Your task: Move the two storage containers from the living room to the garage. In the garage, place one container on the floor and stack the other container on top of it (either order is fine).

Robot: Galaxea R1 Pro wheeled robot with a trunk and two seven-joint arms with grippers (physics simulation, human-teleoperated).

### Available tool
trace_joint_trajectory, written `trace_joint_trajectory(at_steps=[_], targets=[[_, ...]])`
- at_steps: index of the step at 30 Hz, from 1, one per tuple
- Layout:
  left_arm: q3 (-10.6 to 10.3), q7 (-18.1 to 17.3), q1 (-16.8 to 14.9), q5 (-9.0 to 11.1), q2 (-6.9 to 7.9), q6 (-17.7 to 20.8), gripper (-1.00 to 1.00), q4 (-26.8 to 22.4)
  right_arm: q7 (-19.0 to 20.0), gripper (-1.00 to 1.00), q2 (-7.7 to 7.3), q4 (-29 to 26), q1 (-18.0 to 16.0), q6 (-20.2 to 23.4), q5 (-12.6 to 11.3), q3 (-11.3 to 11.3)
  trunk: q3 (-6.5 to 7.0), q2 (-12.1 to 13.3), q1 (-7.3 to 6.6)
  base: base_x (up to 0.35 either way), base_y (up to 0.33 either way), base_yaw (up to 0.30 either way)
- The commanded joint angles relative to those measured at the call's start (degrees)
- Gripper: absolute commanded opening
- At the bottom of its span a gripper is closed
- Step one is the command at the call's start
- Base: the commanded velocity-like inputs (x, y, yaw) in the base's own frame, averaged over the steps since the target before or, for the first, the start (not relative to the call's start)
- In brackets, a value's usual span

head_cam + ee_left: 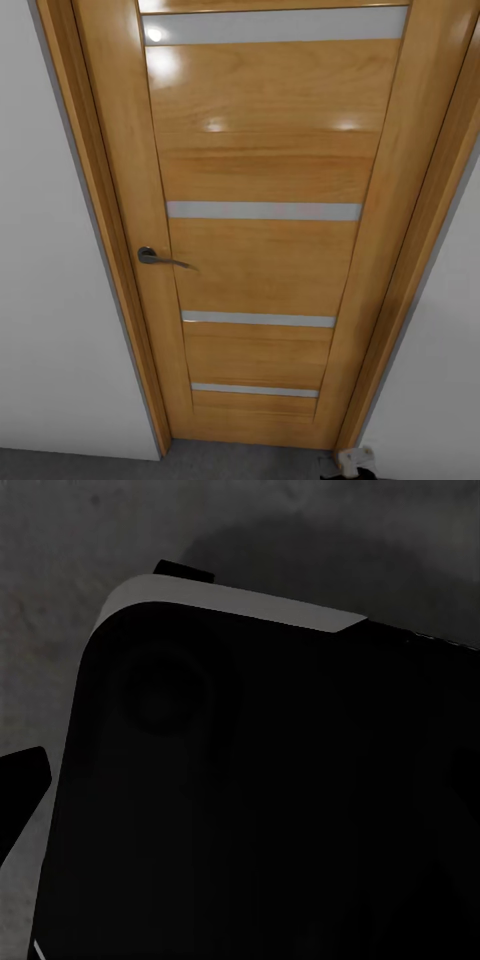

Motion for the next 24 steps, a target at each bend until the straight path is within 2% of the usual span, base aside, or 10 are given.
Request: trace_joint_trajectory(at_steps=[1,4,6,8,12,16,18,19,22,24], targets=[[0.24,-0.03,-0.02,0.16,-0.02,-0.14,1.0,0.0,0.12,1.0,-0.01,-4.75,-2.63,7.47,0.47,0.12,-0.06,-0.03,0.0,0.0,0.0,0.0],[0.24,-0.06,-0.02,0.16,-0.02,-0.12,1.0,0.0,0.07,1.0,0.14,-7.19,-7.46,14.69,0.43,0.18,-0.06,-0.03,0.0,0.0,0.0,0.0],[0.24,-0.06,-0.02,0.16,0.0,-0.13,1.0,0.0,0.06,1.0,0.73,-7.63,-10.34,17.91,0.44,0.21,-0.06,-0.03,0.0,0.0,0.0,0.0],[0.23,-0.07,-0.02,0.16,-0.01,-0.13,1.0,0.0,-0.12,1.0,2.2,-8.06,-13.91,21.75,0.63,0.26,-0.06,-0.03,0.0,0.0,0.0,0.0],[0.23,-0.07,-0.02,0.16,-0.02,-0.14,1.0,0.0,-0.42,1.0,4.93,-10.44,-18.28,27.82,0.8,0.31,-0.06,-0.03,0.0,0.0,0.0,0.0],[0.23,-0.05,-0.02,0.16,-0.02,-0.14,1.0,0.0,-0.58,1.0,7.56,-16.07,-20.11,33.06,1.6,0.94,-0.06,-0.03,0.0,0.0,0.0,0.0],[0.23,-0.02,-0.02,0.16,-0.02,-0.14,1.0,0.0,-0.62,1.0,8.93,-19.19,-20.42,34.8,3.32,3.3,-0.06,-0.03,0.0,0.0,0.0,0.0],[0.23,-0.04,-0.02,0.16,-0.02,-0.14,1.0,0.0,-0.7,1.0,9.64,-20.77,-20.54,35.56,4.87,5.46,-0.06,-0.03,0.0,0.0,0.0,0.0],[0.23,-0.03,-0.02,0.16,-0.02,-0.14,1.0,0.0,-1.2,1.0,10.82,-22.92,-20.68,36.15,8.75,9.76,-0.06,-0.03,0.0,0.0,0.0,0.0],[0.23,-0.02,-0.02,0.16,-0.02,-0.14,1.0,0.0,-1.72,1.0,11.99,-23.45,-20.72,36.17,10.6,11.09,-0.06,-0.03,0.0,0.0,0.0,0.0]])
